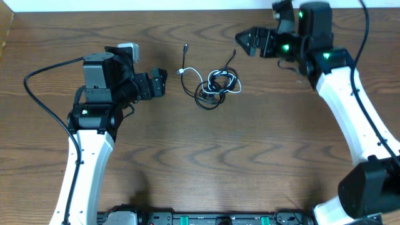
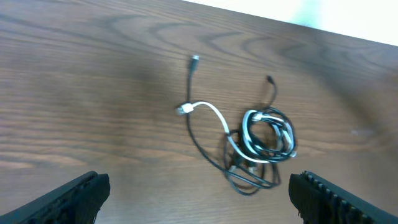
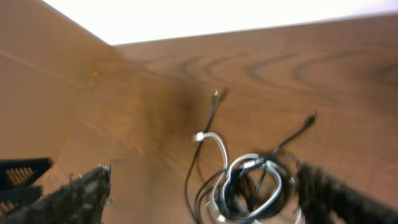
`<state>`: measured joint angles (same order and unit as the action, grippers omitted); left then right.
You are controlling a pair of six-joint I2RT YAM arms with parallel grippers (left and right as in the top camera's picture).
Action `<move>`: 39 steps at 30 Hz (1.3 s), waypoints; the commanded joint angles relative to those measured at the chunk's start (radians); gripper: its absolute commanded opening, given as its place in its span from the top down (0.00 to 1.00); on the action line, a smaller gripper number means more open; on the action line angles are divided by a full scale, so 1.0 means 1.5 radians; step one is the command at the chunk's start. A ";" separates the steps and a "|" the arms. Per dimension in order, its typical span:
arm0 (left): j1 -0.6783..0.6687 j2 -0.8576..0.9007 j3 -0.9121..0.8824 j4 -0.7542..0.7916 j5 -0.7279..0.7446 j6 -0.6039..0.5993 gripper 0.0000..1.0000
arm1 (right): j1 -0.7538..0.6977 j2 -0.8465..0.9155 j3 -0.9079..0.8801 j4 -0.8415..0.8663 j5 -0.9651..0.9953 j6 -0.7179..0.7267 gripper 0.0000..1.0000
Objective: Untangle cables
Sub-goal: 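Lower the right gripper onto the cable bundle and grasp the loops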
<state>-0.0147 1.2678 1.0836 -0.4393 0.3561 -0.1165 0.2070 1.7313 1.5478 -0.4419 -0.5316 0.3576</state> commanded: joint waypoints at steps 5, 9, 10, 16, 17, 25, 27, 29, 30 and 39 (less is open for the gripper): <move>0.003 0.022 0.011 -0.016 -0.096 -0.006 0.02 | 0.030 0.097 0.029 -0.051 0.070 0.019 0.35; 0.003 0.036 0.011 -0.015 -0.099 -0.006 0.02 | 0.054 0.126 0.028 -0.076 0.084 0.032 0.49; 0.003 0.038 0.011 -0.015 -0.099 -0.006 0.02 | 0.062 0.132 0.028 -0.082 0.096 0.045 0.51; 0.003 0.050 0.011 -0.015 -0.099 -0.006 0.01 | 0.096 0.175 0.028 -0.102 0.126 0.107 0.62; 0.003 0.050 0.011 -0.015 -0.099 -0.006 0.01 | 0.099 0.183 0.028 -0.105 0.126 0.116 0.63; 0.003 0.050 0.011 -0.015 -0.099 -0.006 0.01 | 0.104 0.222 0.028 -0.138 0.127 0.138 0.69; 0.003 0.050 0.011 -0.015 -0.099 -0.006 0.02 | 0.104 0.223 0.028 -0.138 0.128 0.138 0.69; 0.003 0.050 0.011 -0.015 -0.099 -0.006 0.01 | 0.105 0.223 0.028 -0.140 0.141 0.138 0.69; 0.003 0.050 0.011 -0.015 -0.099 -0.006 0.01 | 0.107 0.223 0.028 -0.143 0.151 0.139 0.69; 0.003 0.050 0.011 -0.018 -0.099 -0.006 0.02 | 0.125 0.255 0.028 -0.161 0.173 0.150 0.73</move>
<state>-0.0147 1.3354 1.0836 -0.4633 0.2253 -0.1169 0.3813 2.0758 1.5871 -0.6743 -0.2909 0.5606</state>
